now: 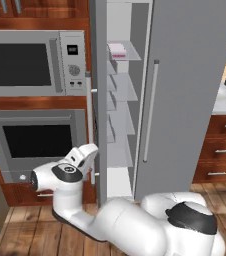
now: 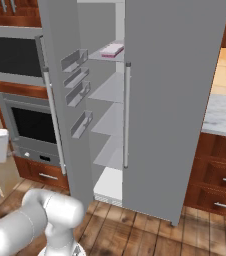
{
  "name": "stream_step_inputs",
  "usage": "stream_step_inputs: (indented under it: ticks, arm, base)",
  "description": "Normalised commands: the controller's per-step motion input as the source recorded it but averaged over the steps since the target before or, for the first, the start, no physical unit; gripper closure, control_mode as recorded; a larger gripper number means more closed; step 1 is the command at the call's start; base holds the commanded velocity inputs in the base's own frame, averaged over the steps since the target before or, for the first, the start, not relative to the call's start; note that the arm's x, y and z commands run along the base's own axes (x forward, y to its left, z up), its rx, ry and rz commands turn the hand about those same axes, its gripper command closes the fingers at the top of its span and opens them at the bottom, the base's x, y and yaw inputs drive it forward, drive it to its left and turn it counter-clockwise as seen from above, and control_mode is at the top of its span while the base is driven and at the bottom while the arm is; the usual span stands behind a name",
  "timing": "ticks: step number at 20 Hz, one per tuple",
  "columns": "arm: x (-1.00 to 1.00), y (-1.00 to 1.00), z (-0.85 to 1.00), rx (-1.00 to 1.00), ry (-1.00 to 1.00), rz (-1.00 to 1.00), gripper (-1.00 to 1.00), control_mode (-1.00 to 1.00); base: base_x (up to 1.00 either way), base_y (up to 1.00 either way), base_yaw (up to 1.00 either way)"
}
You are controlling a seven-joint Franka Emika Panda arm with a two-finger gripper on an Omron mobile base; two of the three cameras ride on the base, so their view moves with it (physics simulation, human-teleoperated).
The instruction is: The ice cube tray has been filled with water. Take the tray and place it in the freezer to make ice. Close the freezer door after placing the tray.
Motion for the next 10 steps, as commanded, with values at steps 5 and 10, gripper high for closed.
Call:
stream_step_inputs:
  ticks: [5,10]
  arm:
    - [0.39,0.0,-0.15,-0.1,0.0,-0.06,-1.0,-1.0]
    - [0.38,0.05,-0.25,-0.11,0.0,-0.08,-1.0,-1.0]
  base:
    - [0.0,0.0,0.0]
    - [0.0,0.0,0.0]
